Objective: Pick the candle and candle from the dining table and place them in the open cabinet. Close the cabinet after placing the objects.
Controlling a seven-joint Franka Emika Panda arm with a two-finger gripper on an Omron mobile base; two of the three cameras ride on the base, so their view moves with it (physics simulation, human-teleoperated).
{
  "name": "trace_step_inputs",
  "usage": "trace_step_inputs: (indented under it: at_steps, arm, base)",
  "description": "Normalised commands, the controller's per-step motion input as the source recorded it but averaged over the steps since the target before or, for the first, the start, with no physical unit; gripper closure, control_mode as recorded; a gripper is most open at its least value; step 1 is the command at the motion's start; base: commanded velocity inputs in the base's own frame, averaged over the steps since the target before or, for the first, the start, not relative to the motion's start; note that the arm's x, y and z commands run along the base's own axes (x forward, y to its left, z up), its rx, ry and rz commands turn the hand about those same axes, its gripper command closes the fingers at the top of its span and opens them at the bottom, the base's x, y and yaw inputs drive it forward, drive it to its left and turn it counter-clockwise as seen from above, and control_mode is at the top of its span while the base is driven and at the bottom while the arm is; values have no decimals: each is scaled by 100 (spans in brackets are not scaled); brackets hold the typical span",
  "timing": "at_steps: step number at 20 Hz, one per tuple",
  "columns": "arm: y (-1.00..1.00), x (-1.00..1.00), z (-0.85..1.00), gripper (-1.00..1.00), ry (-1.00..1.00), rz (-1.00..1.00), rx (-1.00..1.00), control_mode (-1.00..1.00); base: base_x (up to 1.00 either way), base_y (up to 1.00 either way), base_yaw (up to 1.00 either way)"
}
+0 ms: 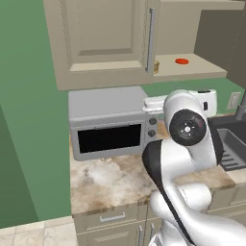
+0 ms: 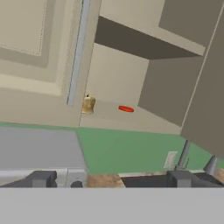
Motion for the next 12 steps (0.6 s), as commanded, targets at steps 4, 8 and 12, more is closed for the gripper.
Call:
trace_step_inputs:
  at_steps: [4,8,12]
  arm:
    - [-49,-66,15,-100,15,6,7,-100]
    - [-60,-65,8,-100,10,4,7,-100]
    - [-64,-72,4,-100,11,0,7,-100]
  base:
    - [0,0,0]
    - [0,0,0]
    - [0,0,0]
